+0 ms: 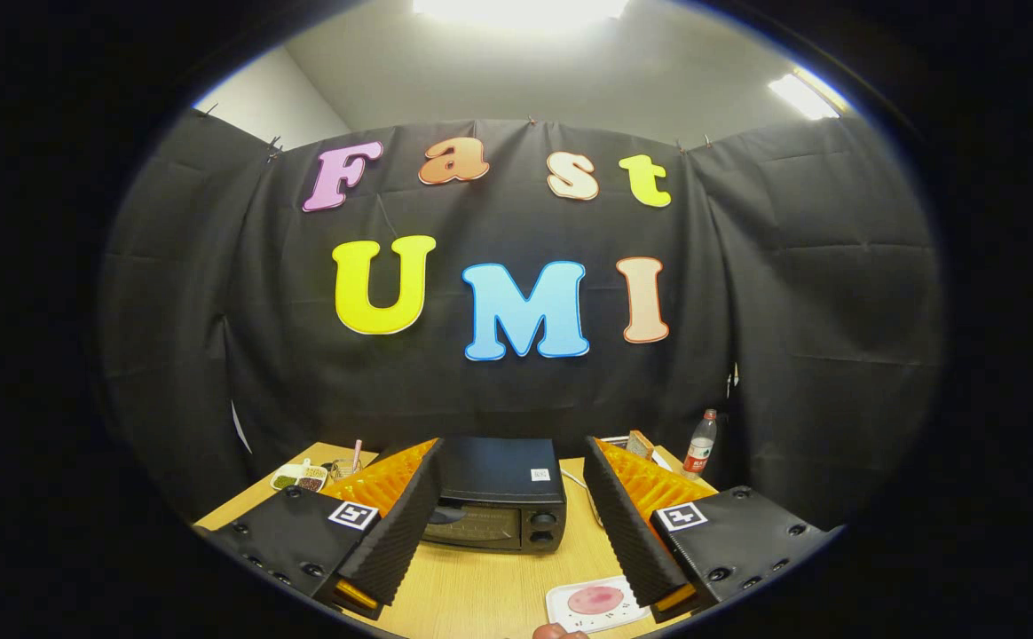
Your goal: Open the toaster oven, put the food inside, and close the toaster oven door.
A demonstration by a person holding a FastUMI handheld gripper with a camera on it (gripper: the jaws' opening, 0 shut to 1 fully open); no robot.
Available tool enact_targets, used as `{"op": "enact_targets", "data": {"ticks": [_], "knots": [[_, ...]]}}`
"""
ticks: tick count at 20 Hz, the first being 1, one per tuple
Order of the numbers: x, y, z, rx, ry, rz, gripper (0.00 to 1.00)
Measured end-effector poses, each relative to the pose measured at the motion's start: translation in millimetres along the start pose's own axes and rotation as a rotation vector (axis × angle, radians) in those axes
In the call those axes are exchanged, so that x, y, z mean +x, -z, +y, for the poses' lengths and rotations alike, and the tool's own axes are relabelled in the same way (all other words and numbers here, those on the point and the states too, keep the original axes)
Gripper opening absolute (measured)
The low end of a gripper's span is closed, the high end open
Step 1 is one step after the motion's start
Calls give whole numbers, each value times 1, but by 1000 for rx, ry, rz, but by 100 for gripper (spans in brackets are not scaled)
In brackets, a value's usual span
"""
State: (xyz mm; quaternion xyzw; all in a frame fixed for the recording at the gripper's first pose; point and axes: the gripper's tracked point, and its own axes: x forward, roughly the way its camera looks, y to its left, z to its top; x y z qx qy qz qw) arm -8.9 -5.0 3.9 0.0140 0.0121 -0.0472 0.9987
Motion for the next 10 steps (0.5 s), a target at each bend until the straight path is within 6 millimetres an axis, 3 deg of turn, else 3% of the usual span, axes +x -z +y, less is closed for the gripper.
{"op": "enact_targets", "data": {"ticks": [10], "knots": [[-1, 18, 0, -4, 27, 91, 98]]}}
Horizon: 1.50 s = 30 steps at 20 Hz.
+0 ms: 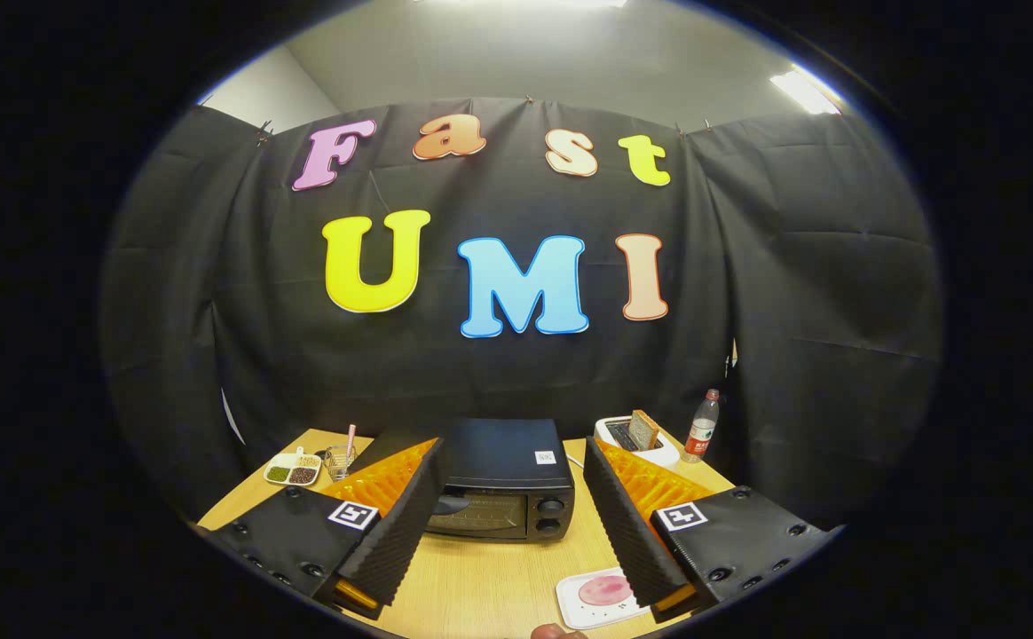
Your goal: Open the toaster oven, put the food inside, and close the toaster oven door.
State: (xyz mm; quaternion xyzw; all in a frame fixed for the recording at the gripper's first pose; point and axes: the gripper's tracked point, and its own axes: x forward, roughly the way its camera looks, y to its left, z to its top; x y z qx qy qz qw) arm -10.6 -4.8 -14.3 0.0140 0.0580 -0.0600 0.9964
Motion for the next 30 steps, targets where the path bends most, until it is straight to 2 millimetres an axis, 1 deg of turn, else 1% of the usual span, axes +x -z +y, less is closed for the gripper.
{"op": "enact_targets", "data": {"ticks": [1, 6, 9, 12, 17, 19, 21, 23, 26, 30], "knots": [[7, 3, 0, -2, 7, 18, 98], [30, 7, 6, 4, 28, 57, 98], [47, 14, 14, 19, 29, 92, 98], [76, 21, 32, 22, 19, 113, 98], [111, 37, 65, 46, -16, 162, 98], [124, 49, 77, 61, -35, 193, 98], [139, 66, 89, 71, -58, 241, 98], [152, 84, 93, 62, -55, 285, 98], [165, 113, 101, 41, -52, 346, 97], [179, 142, 105, 21, -42, 400, 97]]}}
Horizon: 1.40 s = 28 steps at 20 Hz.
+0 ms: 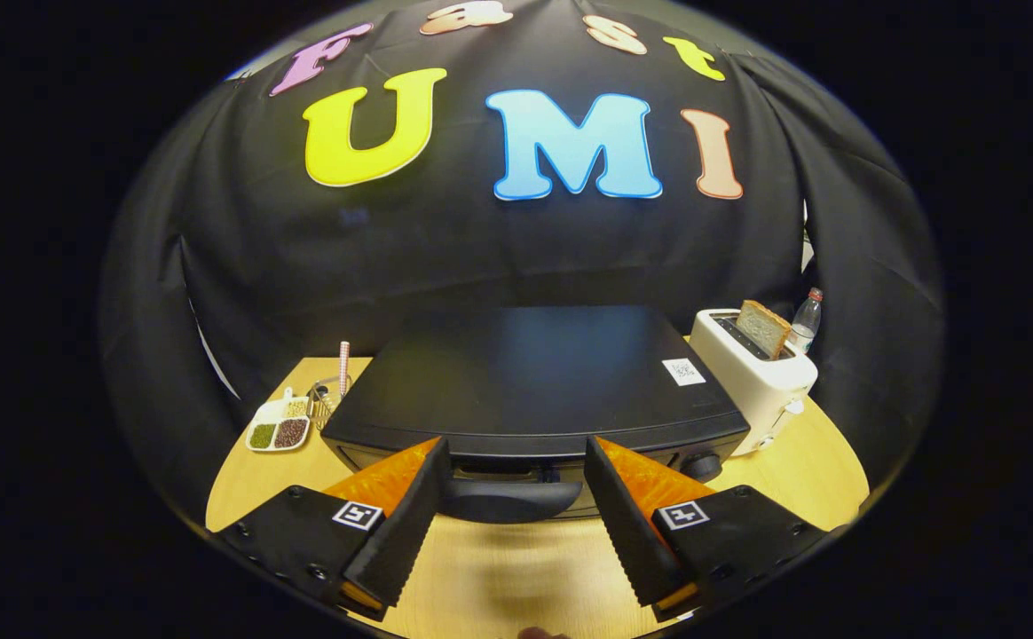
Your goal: Open the toaster oven, put the food inside, and close the toaster oven door.
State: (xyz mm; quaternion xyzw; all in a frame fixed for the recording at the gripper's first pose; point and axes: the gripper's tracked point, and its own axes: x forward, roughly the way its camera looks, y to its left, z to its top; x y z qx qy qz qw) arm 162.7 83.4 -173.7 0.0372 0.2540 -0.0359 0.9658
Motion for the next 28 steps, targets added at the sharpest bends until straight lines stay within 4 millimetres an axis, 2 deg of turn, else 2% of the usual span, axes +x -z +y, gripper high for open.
{"op": "enact_targets", "data": {"ticks": [3, 11, 23, 28], "knots": [[11, 8, 1, -18, 10, 28, 97], [11, 13, 7, -26, 13, 41, 98], [-17, 45, 7, -9, -14, 107, 99], [-31, 68, 7, 0, -30, 132, 98]]}}
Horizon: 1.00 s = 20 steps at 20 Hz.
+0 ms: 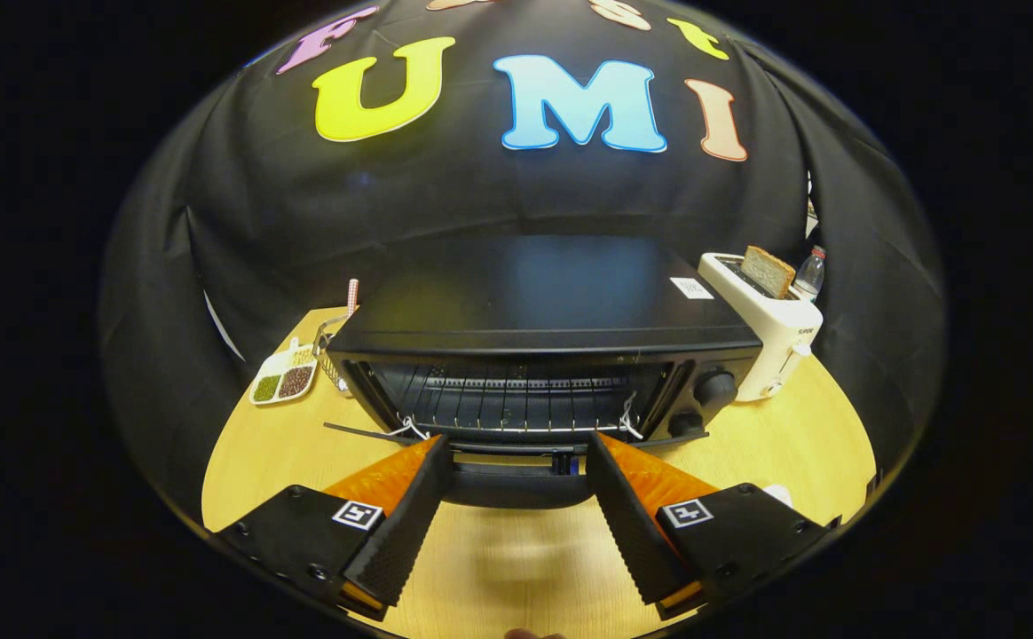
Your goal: Open the toaster oven, put the food inside, and close the toaster oven door.
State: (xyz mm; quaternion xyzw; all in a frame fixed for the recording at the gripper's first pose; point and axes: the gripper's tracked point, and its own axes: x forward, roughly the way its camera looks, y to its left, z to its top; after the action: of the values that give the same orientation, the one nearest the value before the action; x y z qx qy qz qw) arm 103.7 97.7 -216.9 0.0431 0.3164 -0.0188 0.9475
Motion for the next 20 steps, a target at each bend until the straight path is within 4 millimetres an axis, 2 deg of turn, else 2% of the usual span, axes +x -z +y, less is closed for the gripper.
{"op": "enact_targets", "data": {"ticks": [4, 7, 9, 11, 12, 14, 16, 20], "knots": [[-8, 27, 0, -9, -5, 34, 98], [-10, 36, 0, -62, -18, 31, 97], [-9, 54, -3, -54, -21, 71, 97], [-8, 82, -3, -31, -40, 147, 97], [-2, 104, -4, -24, -48, 208, 97], [1, 138, -14, -6, -41, 319, 96], [-10, 148, -23, 18, -53, 349, 97], [-35, 134, -49, 19, -72, 317, 97]]}}
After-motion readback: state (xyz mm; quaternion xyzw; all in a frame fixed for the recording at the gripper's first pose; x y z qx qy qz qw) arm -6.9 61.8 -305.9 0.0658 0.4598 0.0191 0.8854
